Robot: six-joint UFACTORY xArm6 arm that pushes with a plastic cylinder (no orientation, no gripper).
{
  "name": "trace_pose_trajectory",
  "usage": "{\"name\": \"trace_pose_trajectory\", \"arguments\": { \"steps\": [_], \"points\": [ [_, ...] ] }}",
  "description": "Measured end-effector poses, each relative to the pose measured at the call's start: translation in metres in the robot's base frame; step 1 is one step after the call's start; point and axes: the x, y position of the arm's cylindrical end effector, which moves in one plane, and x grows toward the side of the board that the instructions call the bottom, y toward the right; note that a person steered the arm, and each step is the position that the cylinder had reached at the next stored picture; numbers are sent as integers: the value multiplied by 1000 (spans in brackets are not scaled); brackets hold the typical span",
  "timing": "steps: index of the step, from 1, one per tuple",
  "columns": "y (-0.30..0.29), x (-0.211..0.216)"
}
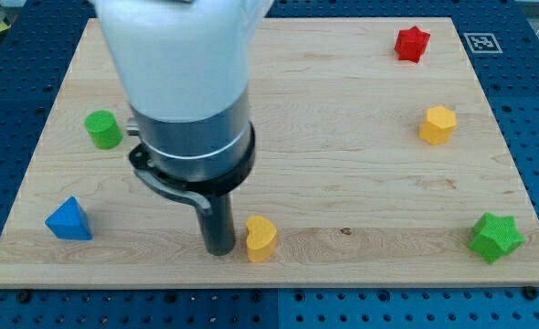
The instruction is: Move the blue cube towards the center
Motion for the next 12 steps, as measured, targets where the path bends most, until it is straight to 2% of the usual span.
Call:
{"name": "trace_pose_trajectory", "arguments": {
  "steps": [2, 4, 6, 7, 8, 9, 11, 12],
  "points": [
    [-42, 0],
    [-45, 0],
    [-50, -29],
    [-52, -29],
    [-75, -30],
    [-95, -42],
    [-86, -85],
    [-79, -91]
  ]
}}
